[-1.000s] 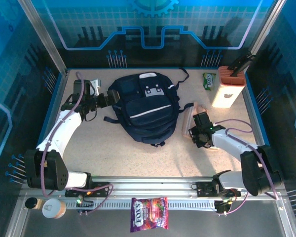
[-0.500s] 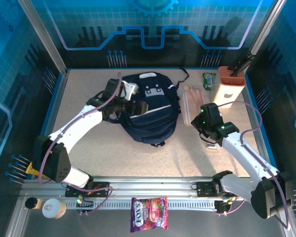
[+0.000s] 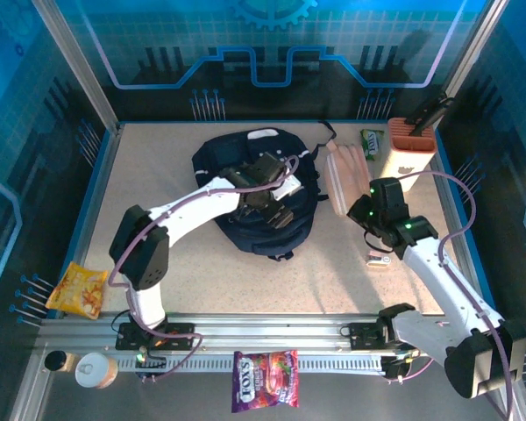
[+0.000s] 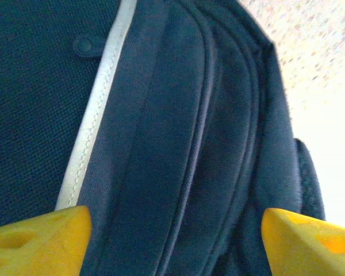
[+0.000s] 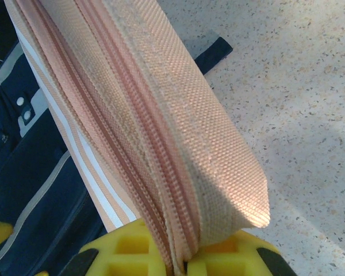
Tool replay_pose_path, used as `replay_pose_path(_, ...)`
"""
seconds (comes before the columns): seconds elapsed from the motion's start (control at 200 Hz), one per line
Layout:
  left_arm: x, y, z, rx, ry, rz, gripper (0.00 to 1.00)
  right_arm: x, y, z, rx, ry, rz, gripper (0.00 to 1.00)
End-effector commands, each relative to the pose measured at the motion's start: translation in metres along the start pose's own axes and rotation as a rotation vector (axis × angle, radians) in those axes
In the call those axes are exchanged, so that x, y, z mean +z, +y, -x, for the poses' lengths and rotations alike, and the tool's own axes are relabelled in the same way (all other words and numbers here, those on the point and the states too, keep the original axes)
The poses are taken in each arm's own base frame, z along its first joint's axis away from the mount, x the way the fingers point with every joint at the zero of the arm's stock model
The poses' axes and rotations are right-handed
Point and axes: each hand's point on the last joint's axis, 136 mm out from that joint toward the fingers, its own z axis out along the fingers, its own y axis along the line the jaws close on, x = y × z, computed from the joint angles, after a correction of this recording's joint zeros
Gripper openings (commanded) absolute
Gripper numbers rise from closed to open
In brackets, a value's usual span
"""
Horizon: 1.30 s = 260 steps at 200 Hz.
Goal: Pack the student bag
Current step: Pick up the pencil pouch from the middle-right of the table, then open the student bag at the top-center of the table.
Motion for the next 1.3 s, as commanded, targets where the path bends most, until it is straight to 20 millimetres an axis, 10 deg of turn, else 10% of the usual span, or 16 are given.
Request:
replay_pose_path(0.0, 0.008, 0.01, -0.01, 0.089, 0.091, 0.056, 0.78, -0.005, 0.005, 0.004, -0.002, 0.002, 0.041, 0.0)
replay_pose_path(0.195, 0.022, 0.017, -0.01, 0.109, 0.137, 0.087, 0.72, 0.0, 0.001, 0.0, 0.027, 0.022, 0.047, 0.0)
replay_pose_path(0.74, -0.023, 0.042, 0.04, -0.034, -0.032, 0.194, 0.0, -0.018, -0.006, 0.005, 0.014, 0.009, 0.048, 0.0)
replay_pose_path(1.03, -0.093, 0.083, 0.087, -0.254, -0.353, 0.321, 0.0, -0.031, -0.02, -0.021, -0.051, 0.138, 0.047, 0.0)
replay_pose_path(1.296, -0.126, 0.071, 0.12, -0.272, -0.579, 0.233, 0.0, -0.029, 0.008, -0.054, -0.082, 0.361, 0.163, 0.0)
